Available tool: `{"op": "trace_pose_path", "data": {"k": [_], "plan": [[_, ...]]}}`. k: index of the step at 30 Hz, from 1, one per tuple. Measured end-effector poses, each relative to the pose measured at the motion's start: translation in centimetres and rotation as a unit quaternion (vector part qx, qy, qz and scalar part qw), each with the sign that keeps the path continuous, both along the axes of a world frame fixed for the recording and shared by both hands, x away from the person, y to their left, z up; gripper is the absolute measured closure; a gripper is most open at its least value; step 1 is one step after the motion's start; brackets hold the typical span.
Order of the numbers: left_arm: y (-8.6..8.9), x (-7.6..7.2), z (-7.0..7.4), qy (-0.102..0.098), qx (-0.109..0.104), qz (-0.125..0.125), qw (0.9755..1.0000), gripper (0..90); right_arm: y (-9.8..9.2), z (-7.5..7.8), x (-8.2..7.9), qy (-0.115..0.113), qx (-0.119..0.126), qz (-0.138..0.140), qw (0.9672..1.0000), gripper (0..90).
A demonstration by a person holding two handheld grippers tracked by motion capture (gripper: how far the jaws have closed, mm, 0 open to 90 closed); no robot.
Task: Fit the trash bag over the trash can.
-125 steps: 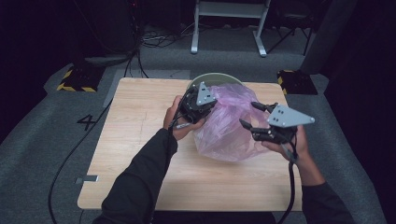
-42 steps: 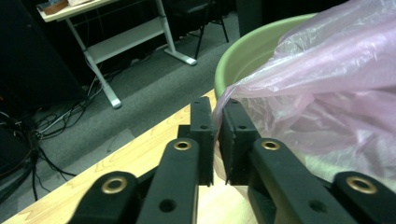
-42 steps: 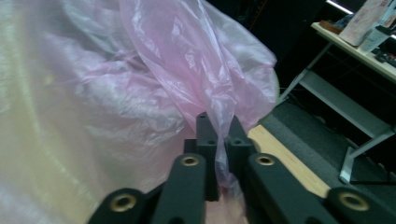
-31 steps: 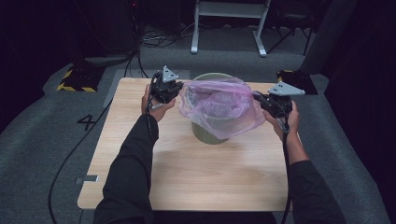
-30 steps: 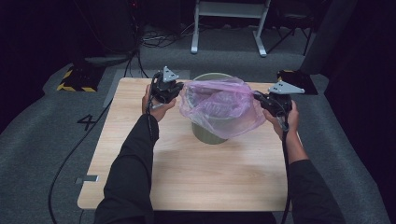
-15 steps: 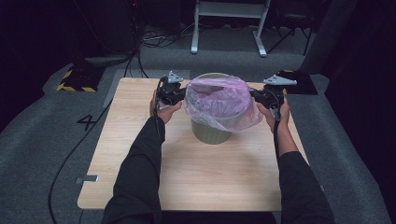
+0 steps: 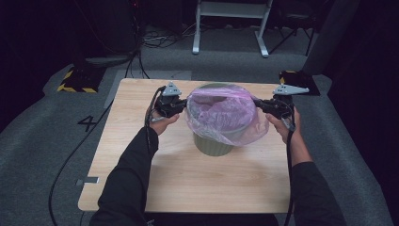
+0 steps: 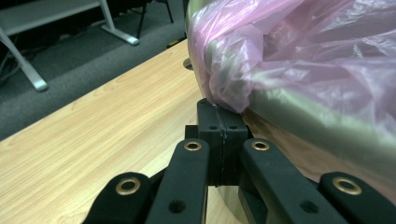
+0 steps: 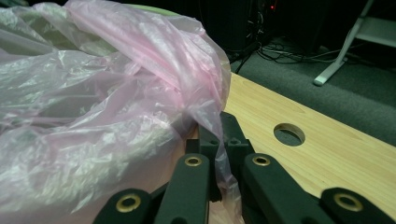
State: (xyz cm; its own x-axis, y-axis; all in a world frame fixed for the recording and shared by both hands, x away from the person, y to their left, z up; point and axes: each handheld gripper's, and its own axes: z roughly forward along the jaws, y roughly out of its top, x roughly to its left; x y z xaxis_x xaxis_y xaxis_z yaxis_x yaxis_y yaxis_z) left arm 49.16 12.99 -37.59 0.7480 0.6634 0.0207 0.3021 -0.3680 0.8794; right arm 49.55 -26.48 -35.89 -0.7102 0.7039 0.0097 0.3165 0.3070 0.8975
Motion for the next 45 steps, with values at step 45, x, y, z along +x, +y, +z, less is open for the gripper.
{"op": "trace_pose_path", "data": {"k": [45], "plan": [[0.5,2.4,-4.1,0.076,0.003,0.070,0.9947,76.9,0.2,-2.9,2.2,0.069,0.004,-0.033,0.9971,75.0]]}}
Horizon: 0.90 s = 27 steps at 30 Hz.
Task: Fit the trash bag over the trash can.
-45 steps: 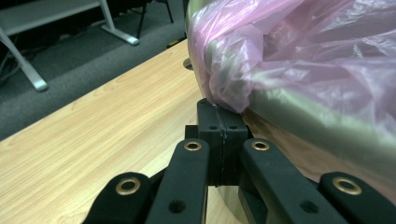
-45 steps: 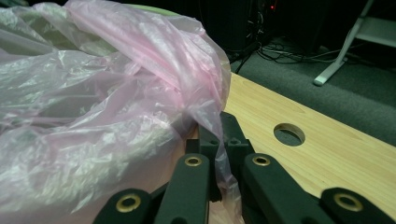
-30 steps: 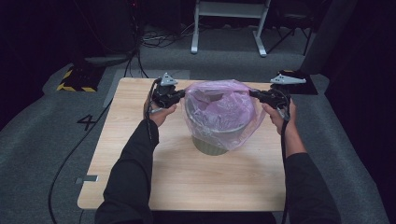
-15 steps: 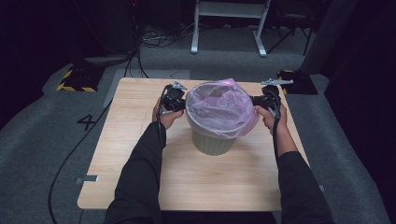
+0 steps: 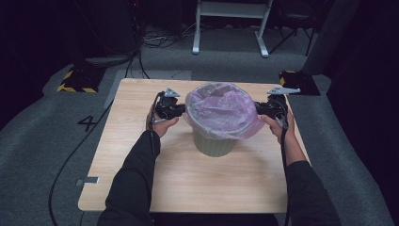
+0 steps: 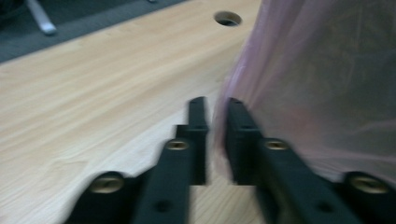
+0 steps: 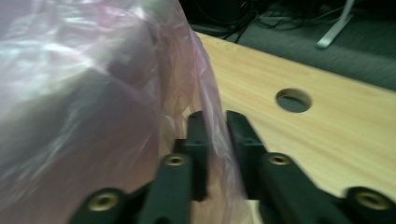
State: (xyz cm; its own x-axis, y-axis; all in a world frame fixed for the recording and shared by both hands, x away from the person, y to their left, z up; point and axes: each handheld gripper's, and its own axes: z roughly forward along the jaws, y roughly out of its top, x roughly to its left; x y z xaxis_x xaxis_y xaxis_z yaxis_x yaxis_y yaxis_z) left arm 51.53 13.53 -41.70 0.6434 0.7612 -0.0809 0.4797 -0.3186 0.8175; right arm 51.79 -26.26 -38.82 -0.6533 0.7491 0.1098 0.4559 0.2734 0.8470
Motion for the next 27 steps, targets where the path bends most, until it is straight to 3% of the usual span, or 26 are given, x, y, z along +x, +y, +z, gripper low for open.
{"op": "trace_pose_path", "data": {"k": [2,4,5,9,14,15,20,22,25,27], "plan": [[0.7,-0.7,0.4,-0.011,-0.019,-0.013,0.9997,71.2,-0.1,0.4,-0.5,-0.022,-0.015,-0.005,0.9996,62.5],[1.4,-1.4,0.9,-0.027,-0.025,-0.017,0.9992,63.5,-0.4,1.1,-1.1,-0.037,-0.027,-0.004,0.9990,56.3],[1.7,-1.6,1.2,-0.029,-0.028,-0.017,0.9990,58.2,-0.6,1.5,-1.5,-0.050,-0.046,-0.011,0.9976,52.2],[2.8,-3.1,2.5,-0.051,-0.024,-0.025,0.9981,42.0,-1.6,2.9,-2.9,-0.092,-0.079,-0.016,0.9925,43.1],[3.0,-5.9,3.4,-0.079,-0.020,-0.070,0.9942,26.7,-3.0,4.6,-5.1,-0.128,-0.072,-0.004,0.9892,35.9],[2.8,-6.5,3.5,-0.086,-0.022,-0.080,0.9929,24.8,-3.2,4.7,-5.5,-0.130,-0.068,0.004,0.9892,34.2],[1.0,-9.2,3.5,-0.110,0.006,-0.122,0.9864,18.8,-3.4,4.8,-7.8,-0.136,-0.059,0.060,0.9871,28.4],[0.3,-9.7,3.5,-0.111,0.013,-0.133,0.9848,18.3,-3.1,4.4,-8.9,-0.142,-0.059,0.091,0.9839,25.1],[-0.6,-10.2,3.5,-0.112,0.011,-0.141,0.9836,20.5,-2.0,3.8,-10.5,-0.142,-0.077,0.136,0.9775,22.4],[-1.2,-10.3,3.4,-0.116,0.020,-0.135,0.9839,24.9,-1.4,3.3,-11.3,-0.138,-0.075,0.153,0.9757,22.3]]}}
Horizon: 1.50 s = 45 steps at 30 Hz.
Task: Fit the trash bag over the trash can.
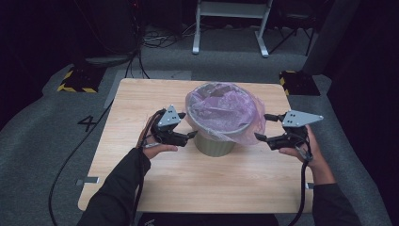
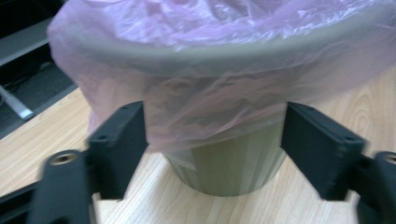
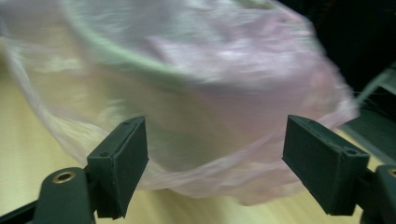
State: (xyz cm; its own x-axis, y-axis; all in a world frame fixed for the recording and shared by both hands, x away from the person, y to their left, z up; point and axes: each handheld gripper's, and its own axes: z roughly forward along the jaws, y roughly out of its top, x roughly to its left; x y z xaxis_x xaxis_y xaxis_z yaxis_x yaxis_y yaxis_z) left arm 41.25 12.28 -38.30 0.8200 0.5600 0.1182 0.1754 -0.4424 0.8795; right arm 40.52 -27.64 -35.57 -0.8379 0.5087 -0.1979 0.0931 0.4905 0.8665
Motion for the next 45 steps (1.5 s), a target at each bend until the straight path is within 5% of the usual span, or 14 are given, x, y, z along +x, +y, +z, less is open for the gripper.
{"op": "trace_pose_path", "data": {"k": [2,5,7,10,12,32,35,39,42,45], "plan": [[-0.5,0.1,-0.2,0.002,0.010,0.003,0.9999,36.5,0.8,-0.8,-0.6,0.002,-0.008,0.008,0.9999,25.7],[-0.7,0.0,-0.4,-0.011,0.024,0.006,0.9996,61.6,1.7,-1.7,-1.3,-0.003,-0.023,0.003,0.9997,46.2],[-0.8,-0.1,-0.7,-0.016,0.034,0.000,0.9993,76.4,2.1,-2.3,-1.7,-0.006,-0.027,0.003,0.9996,67.5],[-0.9,-0.2,-1.1,-0.022,0.047,0.001,0.9986,89.2,2.7,-2.9,-2.1,-0.009,-0.039,0.009,0.9991,83.0],[-0.9,-0.3,-1.4,-0.025,0.058,-0.003,0.9980,89.8,2.7,-3.1,-2.2,-0.011,-0.037,0.012,0.9992,90.0],[-1.7,0.6,-7.2,0.019,0.119,0.004,0.9927,89.8,2.6,-9.3,-0.7,0.082,-0.062,0.014,0.9946,90.0],[-1.3,0.8,-7.9,0.032,0.112,0.013,0.9931,86.4,2.5,-10.3,-0.4,0.104,-0.066,0.007,0.9923,90.0],[-0.5,0.3,-7.8,0.038,0.088,0.031,0.9949,61.1,2.1,-10.3,-0.3,0.111,-0.038,0.009,0.9931,90.0],[0.3,-0.4,-7.3,0.056,0.063,0.037,0.9957,33.3,1.6,-9.6,-0.7,0.100,-0.017,0.003,0.9949,69.6],[1.4,-1.3,-7.0,0.073,0.045,0.037,0.9956,20.4,1.0,-8.9,-1.3,0.099,-0.001,0.017,0.9949,54.0]]}}
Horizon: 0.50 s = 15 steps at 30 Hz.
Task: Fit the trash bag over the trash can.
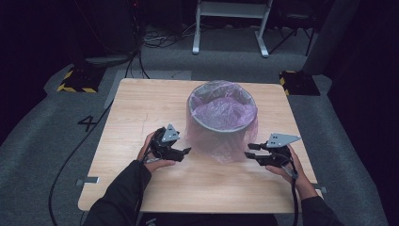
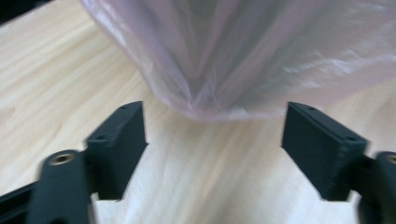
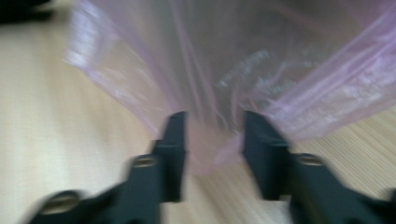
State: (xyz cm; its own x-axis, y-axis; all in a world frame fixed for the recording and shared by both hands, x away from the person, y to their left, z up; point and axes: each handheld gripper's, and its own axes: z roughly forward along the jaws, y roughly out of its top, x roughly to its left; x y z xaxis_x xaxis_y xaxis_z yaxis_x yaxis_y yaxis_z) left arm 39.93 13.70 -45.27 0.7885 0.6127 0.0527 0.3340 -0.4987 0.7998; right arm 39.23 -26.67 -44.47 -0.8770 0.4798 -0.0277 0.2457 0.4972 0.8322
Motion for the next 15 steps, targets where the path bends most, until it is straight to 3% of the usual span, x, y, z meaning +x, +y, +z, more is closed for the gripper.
{"op": "trace_pose_path", "data": {"k": [3,7,15], "plan": [[1.0,-1.1,0.0,0.009,-0.014,0.001,0.9999,15.8,-0.9,0.9,-0.9,-0.001,0.011,0.002,0.9999,37.1],[1.7,-2.3,-0.6,0.020,-0.009,0.012,0.9997,15.9,-1.7,1.9,-1.7,-0.016,0.025,-0.007,0.9995,24.2],[1.8,-4.1,-3.4,0.045,0.028,0.013,0.9985,15.9,-2.0,5.0,-1.9,-0.045,0.050,-0.033,0.9972,21.0]]}}
